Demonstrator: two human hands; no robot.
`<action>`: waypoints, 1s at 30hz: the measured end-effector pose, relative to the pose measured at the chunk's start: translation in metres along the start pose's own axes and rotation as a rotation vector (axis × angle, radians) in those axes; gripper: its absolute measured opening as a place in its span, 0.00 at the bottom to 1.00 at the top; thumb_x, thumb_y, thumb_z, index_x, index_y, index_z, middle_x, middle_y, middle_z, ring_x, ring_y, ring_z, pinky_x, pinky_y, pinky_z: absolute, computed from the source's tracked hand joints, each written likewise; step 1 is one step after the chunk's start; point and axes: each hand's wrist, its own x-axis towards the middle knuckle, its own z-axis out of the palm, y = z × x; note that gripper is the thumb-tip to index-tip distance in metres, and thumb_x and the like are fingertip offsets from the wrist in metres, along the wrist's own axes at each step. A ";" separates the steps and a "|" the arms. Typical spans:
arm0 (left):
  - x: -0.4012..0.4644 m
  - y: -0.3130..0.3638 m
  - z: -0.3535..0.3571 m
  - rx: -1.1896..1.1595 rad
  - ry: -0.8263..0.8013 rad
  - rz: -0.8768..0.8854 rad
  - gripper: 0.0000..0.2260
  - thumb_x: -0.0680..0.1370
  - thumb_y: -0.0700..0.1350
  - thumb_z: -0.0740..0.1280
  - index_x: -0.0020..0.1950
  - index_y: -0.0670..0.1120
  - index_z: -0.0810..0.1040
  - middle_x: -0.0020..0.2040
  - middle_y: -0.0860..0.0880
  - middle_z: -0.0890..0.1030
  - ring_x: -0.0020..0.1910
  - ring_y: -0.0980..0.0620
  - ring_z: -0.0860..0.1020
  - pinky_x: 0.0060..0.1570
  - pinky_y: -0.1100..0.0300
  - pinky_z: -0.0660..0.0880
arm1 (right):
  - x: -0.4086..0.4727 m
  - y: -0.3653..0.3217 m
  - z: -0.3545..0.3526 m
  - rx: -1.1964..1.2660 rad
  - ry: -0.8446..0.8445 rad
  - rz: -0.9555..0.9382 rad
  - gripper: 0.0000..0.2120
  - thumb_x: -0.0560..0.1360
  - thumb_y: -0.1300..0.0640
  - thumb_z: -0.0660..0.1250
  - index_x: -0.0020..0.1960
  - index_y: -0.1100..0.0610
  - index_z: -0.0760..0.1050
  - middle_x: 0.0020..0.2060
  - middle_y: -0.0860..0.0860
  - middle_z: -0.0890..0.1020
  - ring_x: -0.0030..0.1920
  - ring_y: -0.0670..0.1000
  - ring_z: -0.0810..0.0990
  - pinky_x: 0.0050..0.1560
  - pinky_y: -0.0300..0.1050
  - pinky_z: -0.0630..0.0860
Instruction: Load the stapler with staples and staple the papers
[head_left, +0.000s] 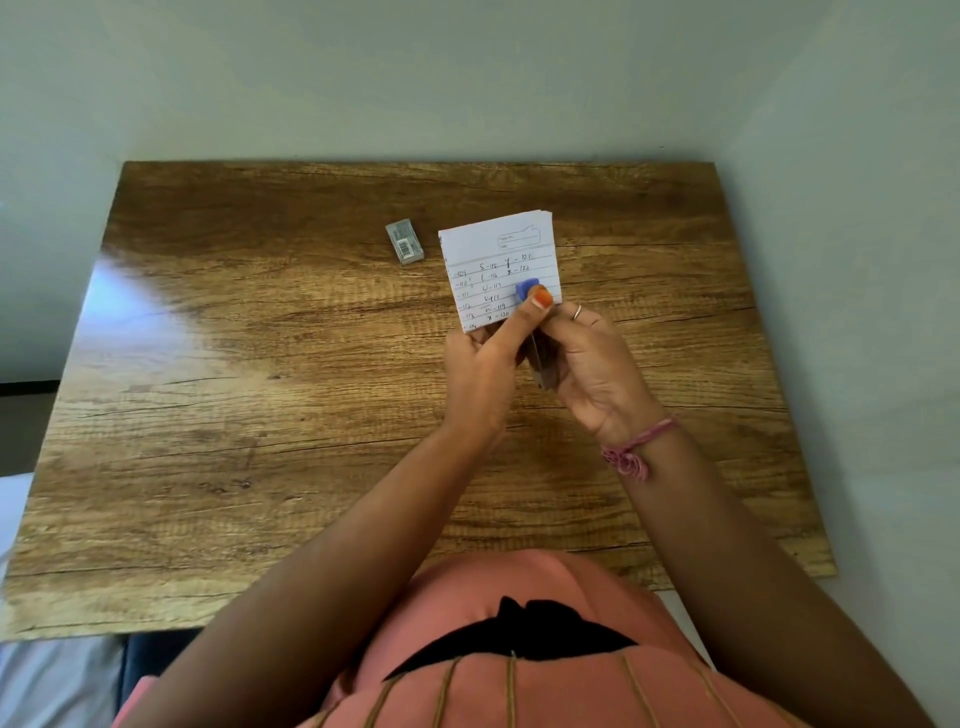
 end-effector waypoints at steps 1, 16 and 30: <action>0.000 0.000 0.000 -0.002 -0.003 -0.009 0.10 0.75 0.38 0.69 0.53 0.50 0.80 0.49 0.48 0.85 0.52 0.50 0.82 0.54 0.53 0.78 | 0.001 0.001 -0.001 0.003 0.006 0.002 0.11 0.75 0.58 0.67 0.55 0.61 0.79 0.52 0.58 0.84 0.53 0.55 0.82 0.52 0.47 0.78; 0.011 0.006 -0.022 -0.119 -0.106 -0.086 0.06 0.77 0.36 0.65 0.53 0.39 0.78 0.42 0.46 0.83 0.38 0.54 0.80 0.38 0.59 0.79 | 0.000 -0.020 -0.017 0.157 -0.240 0.057 0.16 0.71 0.52 0.67 0.54 0.60 0.78 0.42 0.54 0.83 0.39 0.48 0.82 0.40 0.42 0.79; 0.003 0.007 -0.012 -0.197 0.041 -0.150 0.04 0.77 0.38 0.66 0.43 0.41 0.80 0.40 0.46 0.82 0.37 0.53 0.79 0.42 0.58 0.79 | 0.002 -0.015 -0.025 0.167 -0.297 0.070 0.20 0.72 0.52 0.66 0.59 0.64 0.75 0.48 0.58 0.83 0.44 0.50 0.82 0.41 0.44 0.79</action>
